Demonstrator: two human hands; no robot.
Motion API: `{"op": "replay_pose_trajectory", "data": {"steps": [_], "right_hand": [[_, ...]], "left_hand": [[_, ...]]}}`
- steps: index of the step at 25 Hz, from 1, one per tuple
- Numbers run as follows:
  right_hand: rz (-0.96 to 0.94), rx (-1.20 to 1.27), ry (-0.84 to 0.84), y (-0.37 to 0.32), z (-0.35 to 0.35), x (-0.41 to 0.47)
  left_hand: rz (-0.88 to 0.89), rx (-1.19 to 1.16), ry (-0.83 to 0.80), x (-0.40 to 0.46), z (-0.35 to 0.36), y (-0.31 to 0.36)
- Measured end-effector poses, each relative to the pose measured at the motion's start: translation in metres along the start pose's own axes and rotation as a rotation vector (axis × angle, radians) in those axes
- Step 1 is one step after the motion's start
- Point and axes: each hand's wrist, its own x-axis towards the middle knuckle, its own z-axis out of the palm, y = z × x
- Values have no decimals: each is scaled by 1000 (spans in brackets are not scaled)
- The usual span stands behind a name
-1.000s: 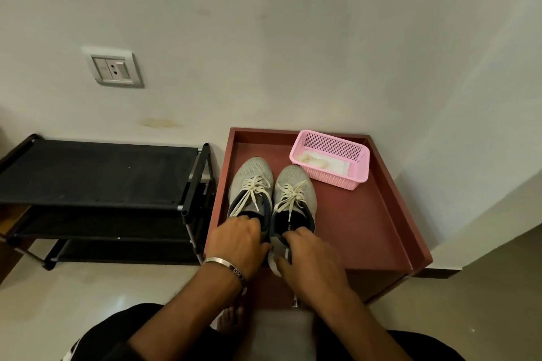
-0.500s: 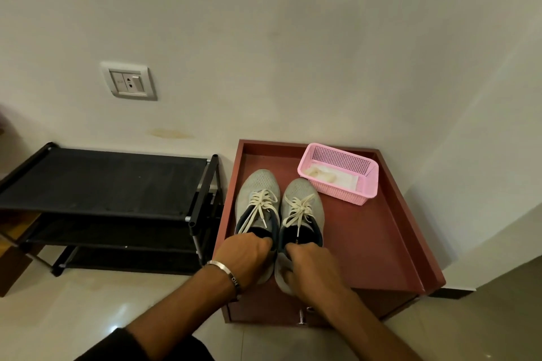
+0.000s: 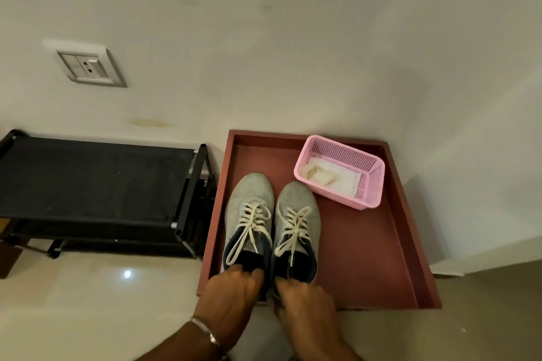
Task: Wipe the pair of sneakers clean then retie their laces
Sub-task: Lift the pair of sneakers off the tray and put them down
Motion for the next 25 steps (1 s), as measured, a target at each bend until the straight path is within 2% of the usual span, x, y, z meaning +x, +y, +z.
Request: {"op": "replay_pose_trajectory", "data": {"steps": [7, 13, 18, 25], "right_hand": [[46, 33, 89, -4, 3, -6], [14, -63, 63, -15, -15, -25], [7, -60, 98, -43, -83, -58], [-74, -29, 157, -99, -196, -75]], "left_hand": [[-66, 9, -57, -9, -1, 6], [-75, -31, -55, -26, -29, 6], [-28, -18, -45, -48, -113, 13], [-22, -2, 125, -63, -235, -2]]}}
